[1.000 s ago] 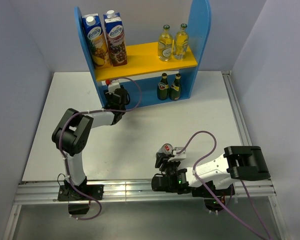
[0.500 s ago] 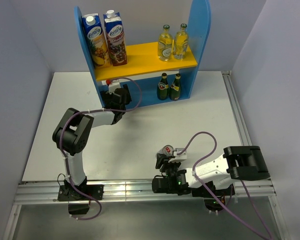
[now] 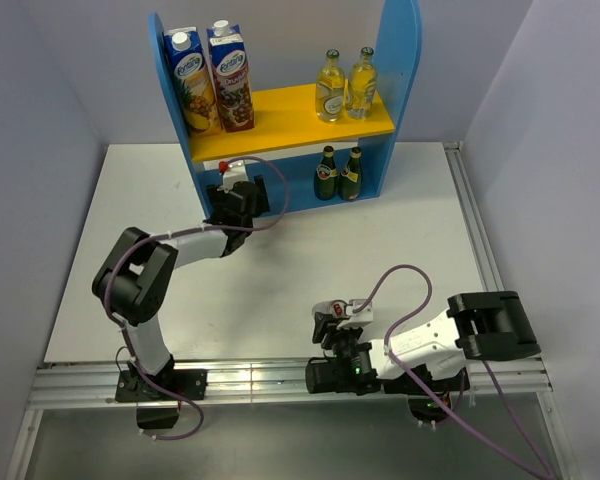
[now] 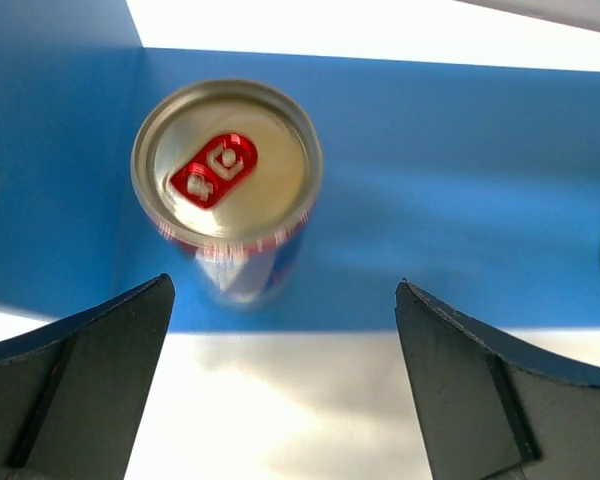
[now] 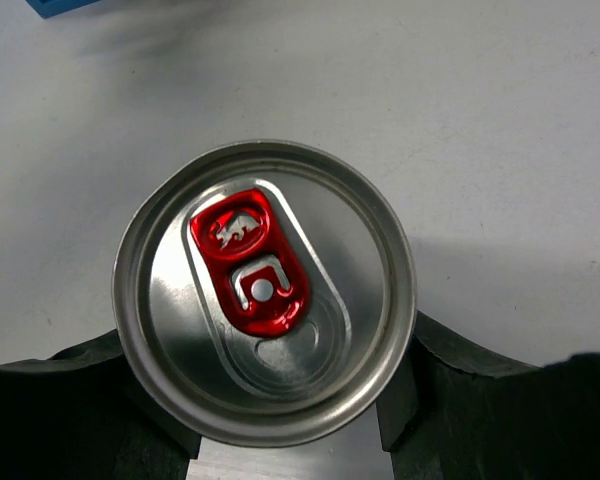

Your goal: Place and organize the beverage onto the shelf

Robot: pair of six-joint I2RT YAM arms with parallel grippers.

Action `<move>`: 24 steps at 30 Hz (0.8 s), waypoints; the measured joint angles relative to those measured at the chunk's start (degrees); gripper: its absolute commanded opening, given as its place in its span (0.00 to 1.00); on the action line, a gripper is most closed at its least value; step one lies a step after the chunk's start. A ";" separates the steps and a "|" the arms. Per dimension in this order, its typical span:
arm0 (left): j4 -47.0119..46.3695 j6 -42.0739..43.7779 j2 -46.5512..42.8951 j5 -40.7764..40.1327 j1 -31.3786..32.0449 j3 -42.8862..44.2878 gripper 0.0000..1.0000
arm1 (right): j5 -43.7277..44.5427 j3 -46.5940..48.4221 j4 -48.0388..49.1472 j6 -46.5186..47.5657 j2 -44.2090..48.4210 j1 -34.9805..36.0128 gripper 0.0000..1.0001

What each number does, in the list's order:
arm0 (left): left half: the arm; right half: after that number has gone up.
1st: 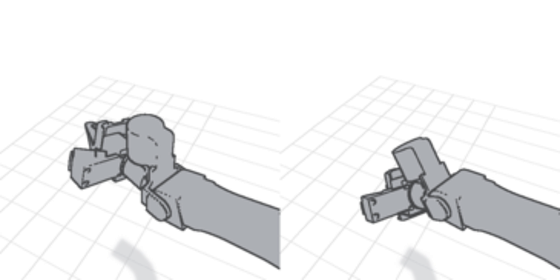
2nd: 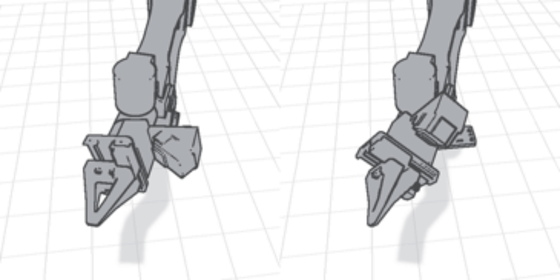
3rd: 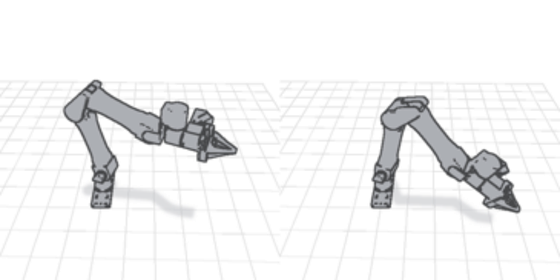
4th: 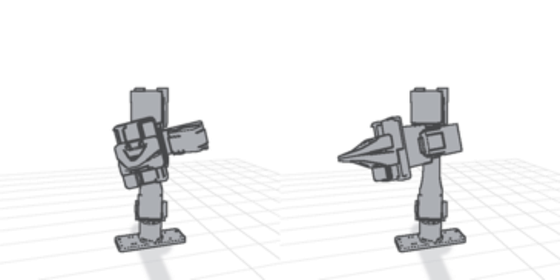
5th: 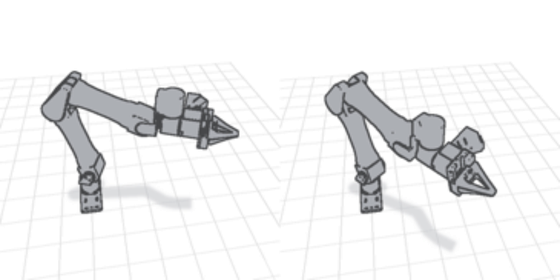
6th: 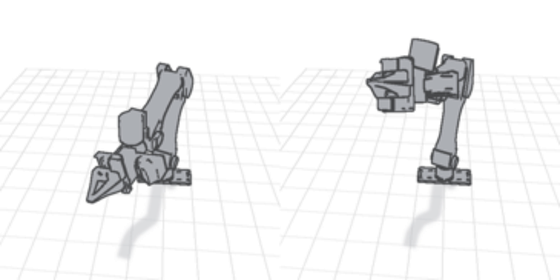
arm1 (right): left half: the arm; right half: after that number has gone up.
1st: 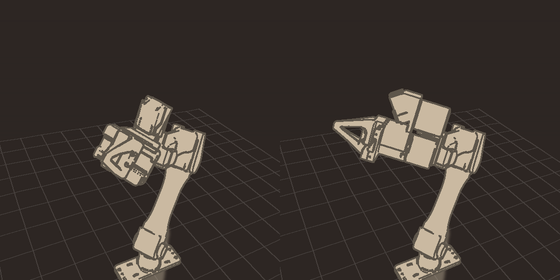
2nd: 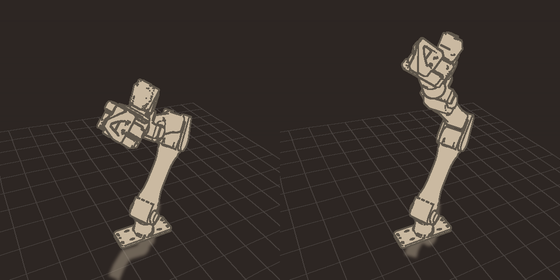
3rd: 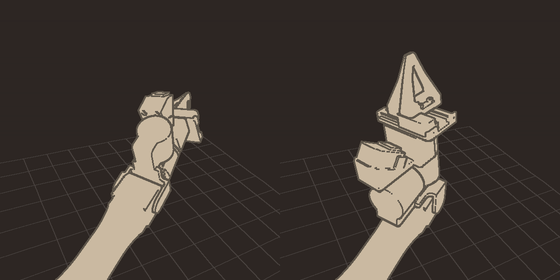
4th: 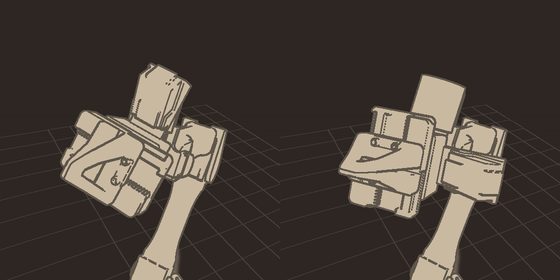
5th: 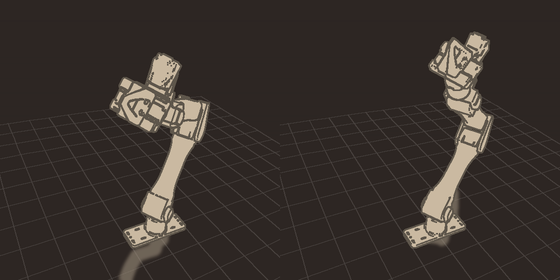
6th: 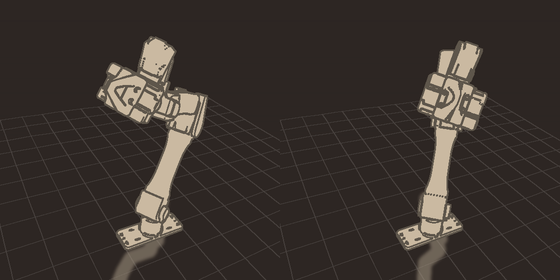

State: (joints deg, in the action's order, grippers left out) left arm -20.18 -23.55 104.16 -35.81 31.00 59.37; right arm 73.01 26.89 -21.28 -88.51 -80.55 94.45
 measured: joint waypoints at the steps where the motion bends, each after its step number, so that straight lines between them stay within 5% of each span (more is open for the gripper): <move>1: 0.15 -0.13 -0.90 -0.04 0.39 -0.63 0.99 | -0.20 0.22 -0.85 -0.42 0.04 0.22 0.00; 7: 2.78 -2.43 -13.27 -3.43 5.25 -8.50 0.99 | -3.76 0.59 -2.27 3.19 3.67 0.09 0.00; 16: 20.44 -9.01 -44.17 -10.43 17.20 -13.42 0.99 | -16.35 2.34 15.08 36.54 13.20 -16.96 0.00; 24: 48.89 -15.02 -53.77 -15.96 21.70 -2.86 0.99 | -25.18 24.41 26.34 57.57 -0.22 -33.07 0.00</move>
State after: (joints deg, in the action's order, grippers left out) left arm 28.71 -38.57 50.39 -51.77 52.71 56.51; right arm 47.83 51.31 5.06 -30.94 -80.77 61.39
